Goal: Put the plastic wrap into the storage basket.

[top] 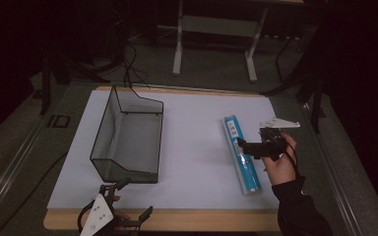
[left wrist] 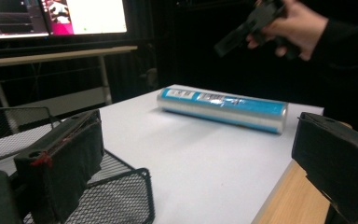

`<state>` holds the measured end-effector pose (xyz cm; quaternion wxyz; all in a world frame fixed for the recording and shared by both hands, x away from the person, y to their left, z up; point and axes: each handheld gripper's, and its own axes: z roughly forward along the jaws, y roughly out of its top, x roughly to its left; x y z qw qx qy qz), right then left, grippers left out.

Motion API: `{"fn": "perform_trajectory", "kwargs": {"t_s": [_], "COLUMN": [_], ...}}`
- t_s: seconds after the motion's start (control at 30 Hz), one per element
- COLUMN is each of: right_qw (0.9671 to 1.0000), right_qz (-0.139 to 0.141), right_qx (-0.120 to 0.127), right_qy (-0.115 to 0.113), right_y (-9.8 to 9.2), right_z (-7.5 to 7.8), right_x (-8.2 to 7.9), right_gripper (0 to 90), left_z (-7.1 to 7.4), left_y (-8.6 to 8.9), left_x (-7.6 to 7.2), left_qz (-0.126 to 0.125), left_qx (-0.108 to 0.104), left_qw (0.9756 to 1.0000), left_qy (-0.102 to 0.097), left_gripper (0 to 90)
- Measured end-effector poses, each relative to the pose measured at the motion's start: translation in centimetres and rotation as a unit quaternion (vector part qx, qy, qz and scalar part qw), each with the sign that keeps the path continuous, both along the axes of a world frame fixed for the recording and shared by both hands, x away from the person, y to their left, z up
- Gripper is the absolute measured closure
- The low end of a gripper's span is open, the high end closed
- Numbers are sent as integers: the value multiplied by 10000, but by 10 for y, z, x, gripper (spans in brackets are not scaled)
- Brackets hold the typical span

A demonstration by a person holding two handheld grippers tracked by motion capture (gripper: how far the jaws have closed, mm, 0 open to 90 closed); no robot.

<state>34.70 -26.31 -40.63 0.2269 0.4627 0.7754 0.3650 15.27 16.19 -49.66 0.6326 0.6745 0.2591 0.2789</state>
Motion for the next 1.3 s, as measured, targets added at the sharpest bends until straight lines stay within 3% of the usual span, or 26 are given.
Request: {"fn": "perform_trajectory", "kwargs": {"t_s": [0.1,0.23,0.33,0.43,0.73,0.83,0.97,1.03,1.17,1.3], "right_qw": [9999,9986,9984,9958,9937,9910,9866,9829,9793,9727], "right_qz": [12,-54,-125,-228,-225,-265,-339,-361,-416,-466], "right_qx": [47,11,3,-14,-107,-87,-264,-292,-388,-434], "right_qy": [151,519,555,891,1091,1312,1574,1781,1942,2230], "right_y": [0,2,2,1,4,5,8,9,12,15], "right_z": [-4,-15,-19,-26,-37,-44,-54,-58,-63,-70], "right_x": [6,19,22,33,45,51,59,63,68,74], "right_gripper": [88,88,89,90,135,135,134,133,133,134], "left_z": [0,0,-1,-1,-1,0,0,-1,-1,-1], "left_y": [1,1,0,0,-2,-2,-1,-2,-2,-2], "left_x": [0,1,0,1,0,0,1,1,0,0], "left_qz": [-7,4,2,-14,-23,-33,-33,-33,-43,-54], "left_qx": [-26,15,37,63,119,147,125,140,180,173], "left_qw": [10000,10000,10000,10000,9999,9999,9999,9999,9998,9998], "left_qy": [17,28,28,36,26,10,15,15,13,17], "left_gripper": [27,27,27,27,27,27,27,27,27,27]}}
